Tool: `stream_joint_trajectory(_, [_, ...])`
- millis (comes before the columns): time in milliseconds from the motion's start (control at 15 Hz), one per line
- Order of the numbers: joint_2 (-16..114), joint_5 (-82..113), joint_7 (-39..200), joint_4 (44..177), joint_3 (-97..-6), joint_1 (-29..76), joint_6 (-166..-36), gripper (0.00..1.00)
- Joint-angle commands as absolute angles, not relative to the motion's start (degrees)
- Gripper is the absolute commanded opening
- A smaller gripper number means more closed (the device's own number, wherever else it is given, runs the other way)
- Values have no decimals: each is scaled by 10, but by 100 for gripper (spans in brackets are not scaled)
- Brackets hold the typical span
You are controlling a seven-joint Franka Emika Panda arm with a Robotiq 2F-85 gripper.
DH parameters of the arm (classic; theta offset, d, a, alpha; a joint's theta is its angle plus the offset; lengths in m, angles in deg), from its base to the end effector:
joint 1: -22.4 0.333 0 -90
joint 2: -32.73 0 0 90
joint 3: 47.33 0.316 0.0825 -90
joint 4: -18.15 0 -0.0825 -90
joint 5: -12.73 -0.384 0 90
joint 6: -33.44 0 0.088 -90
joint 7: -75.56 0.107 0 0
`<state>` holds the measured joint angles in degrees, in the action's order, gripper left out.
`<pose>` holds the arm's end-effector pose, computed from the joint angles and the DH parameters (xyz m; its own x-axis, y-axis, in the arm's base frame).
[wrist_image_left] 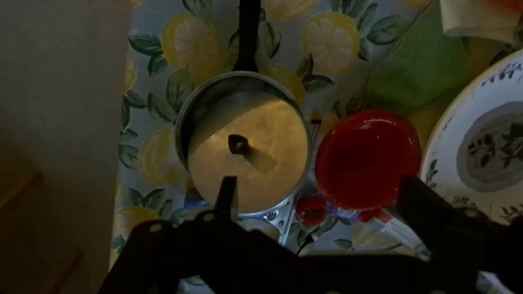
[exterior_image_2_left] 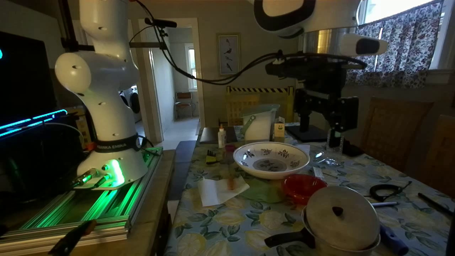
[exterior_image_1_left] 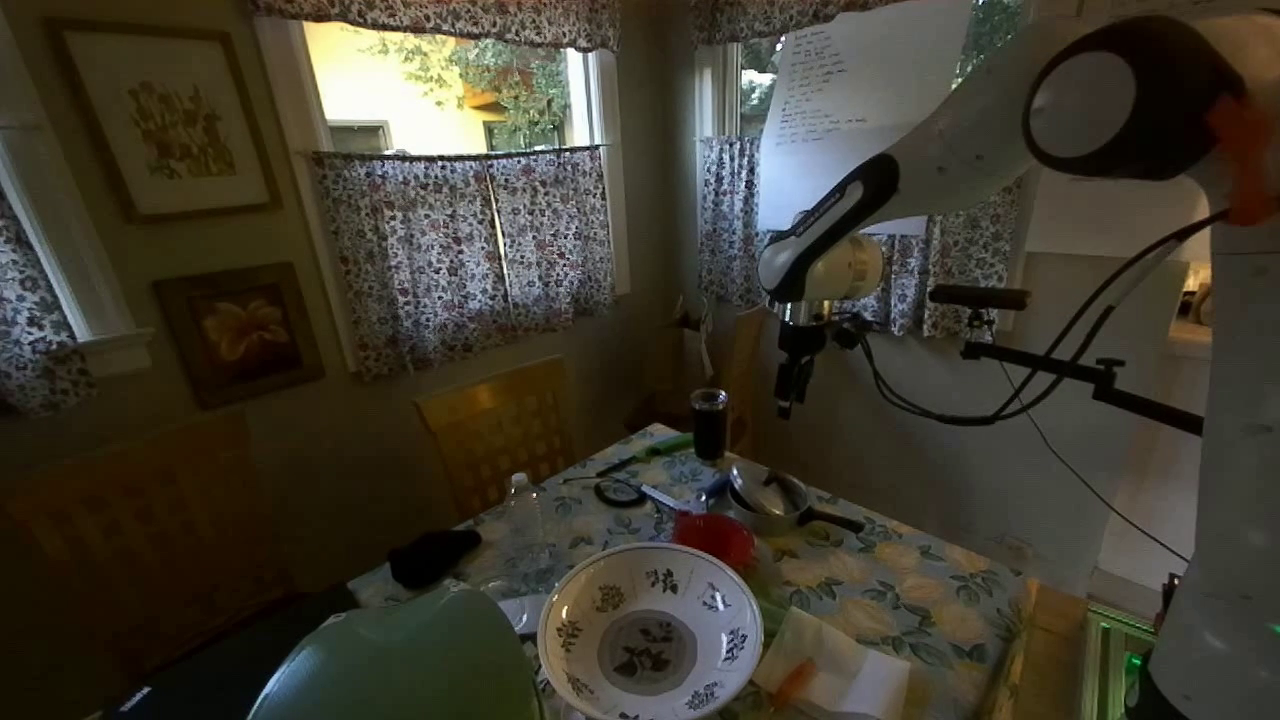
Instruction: Put the silver lid on the silver pot.
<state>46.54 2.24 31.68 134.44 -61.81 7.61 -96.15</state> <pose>0.5188 -0.2805 0.3326 0.9883 0.1429 0.0543 0.1461 -0.9874 -0.0604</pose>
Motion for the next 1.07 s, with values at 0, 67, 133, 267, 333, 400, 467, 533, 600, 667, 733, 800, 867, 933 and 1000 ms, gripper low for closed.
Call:
stream_joint_trajectory(0, [545,4,226,1264,-589,23,-910,100])
stream_joint_trajectory(67, [563,21,228,1252,-589,18,-919,100])
stream_joint_trajectory(133, [584,38,245,1242,-592,17,-934,100])
stream_joint_trajectory(267, [556,36,255,1272,-586,11,-935,100])
stream_joint_trajectory(333, [569,38,256,1265,-584,7,-936,100])
stream_joint_trajectory(400, [573,38,256,1265,-583,5,-938,100])
stream_joint_trajectory(467, [572,38,256,1265,-582,5,-938,100])
stream_joint_trajectory(533, [569,37,256,1265,-581,6,-938,100])
stream_joint_trajectory(600, [567,37,256,1265,-581,6,-938,100])
stream_joint_trajectory(667, [565,37,255,1265,-581,6,-937,100])
stream_joint_trajectory(733, [564,37,255,1265,-581,6,-937,100])
stream_joint_trajectory(800, [564,37,255,1265,-581,6,-937,100])
stream_joint_trajectory(867, [564,37,255,1265,-581,6,-937,100])
stream_joint_trajectory(933, [564,37,255,1265,-581,6,-937,100])
stream_joint_trajectory(1000, [564,37,255,1265,-581,6,-937,100])
